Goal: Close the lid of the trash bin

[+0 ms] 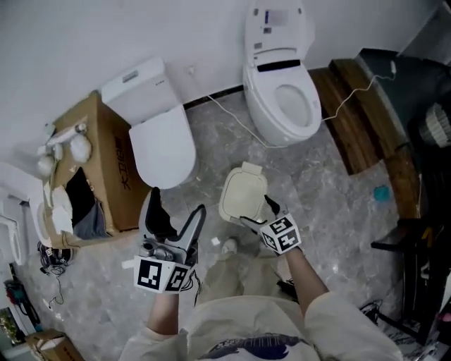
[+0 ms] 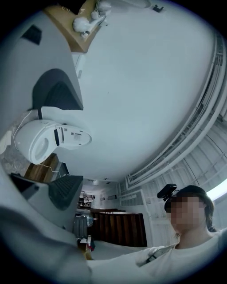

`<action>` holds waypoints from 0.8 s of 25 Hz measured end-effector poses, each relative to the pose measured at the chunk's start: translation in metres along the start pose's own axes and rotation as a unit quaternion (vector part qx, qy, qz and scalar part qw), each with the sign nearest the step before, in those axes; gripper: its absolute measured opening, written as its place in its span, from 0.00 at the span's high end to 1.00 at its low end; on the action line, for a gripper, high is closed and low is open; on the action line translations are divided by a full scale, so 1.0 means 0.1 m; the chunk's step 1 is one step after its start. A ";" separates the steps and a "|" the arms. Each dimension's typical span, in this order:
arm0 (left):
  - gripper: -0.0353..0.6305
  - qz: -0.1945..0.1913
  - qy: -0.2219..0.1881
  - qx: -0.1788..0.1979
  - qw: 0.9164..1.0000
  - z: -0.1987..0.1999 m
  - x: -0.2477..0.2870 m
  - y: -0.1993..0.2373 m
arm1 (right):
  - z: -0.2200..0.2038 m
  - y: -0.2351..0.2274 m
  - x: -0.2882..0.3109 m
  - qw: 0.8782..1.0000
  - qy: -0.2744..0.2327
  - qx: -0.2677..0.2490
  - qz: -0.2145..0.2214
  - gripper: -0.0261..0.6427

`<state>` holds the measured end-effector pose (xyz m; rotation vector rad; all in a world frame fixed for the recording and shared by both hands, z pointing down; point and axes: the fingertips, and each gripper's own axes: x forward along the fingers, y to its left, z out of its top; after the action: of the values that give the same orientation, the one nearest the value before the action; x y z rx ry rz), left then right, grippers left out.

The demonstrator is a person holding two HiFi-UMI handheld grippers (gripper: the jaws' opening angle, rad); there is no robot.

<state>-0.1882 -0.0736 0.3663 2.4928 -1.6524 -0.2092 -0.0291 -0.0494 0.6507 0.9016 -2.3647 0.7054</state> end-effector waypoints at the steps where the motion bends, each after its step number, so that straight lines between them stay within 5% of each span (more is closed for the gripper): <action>1: 0.27 -0.006 -0.002 0.000 1.000 0.11 -0.02 -0.08 | 0.29 0.03 -0.31 0.999 -0.038 -0.005 -0.014 0.28; 7: 0.27 -0.031 -0.039 0.013 0.999 0.67 -0.10 -0.54 | 1.65 0.37 -2.02 0.964 -0.249 -0.048 -0.082 0.41; 12: 0.28 -0.045 -0.050 0.025 0.997 0.86 -0.12 -0.85 | 1.97 0.62 -2.67 0.939 -0.315 -0.087 -0.105 0.60; 18: 0.95 -0.039 -0.058 0.039 0.997 0.91 -0.11 -1.00 | 2.20 0.75 -2.89 0.923 -0.341 -0.126 -0.130 0.95; 20: 0.95 -0.042 -0.055 0.045 0.997 0.91 -0.07 -1.03 | 2.26 0.75 -2.88 0.920 -0.339 -0.137 -0.138 0.95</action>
<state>-0.1156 -0.0314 0.2577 2.6658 -1.6332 -0.2938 0.0442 -0.0133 0.2862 1.4865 -2.7211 -0.0863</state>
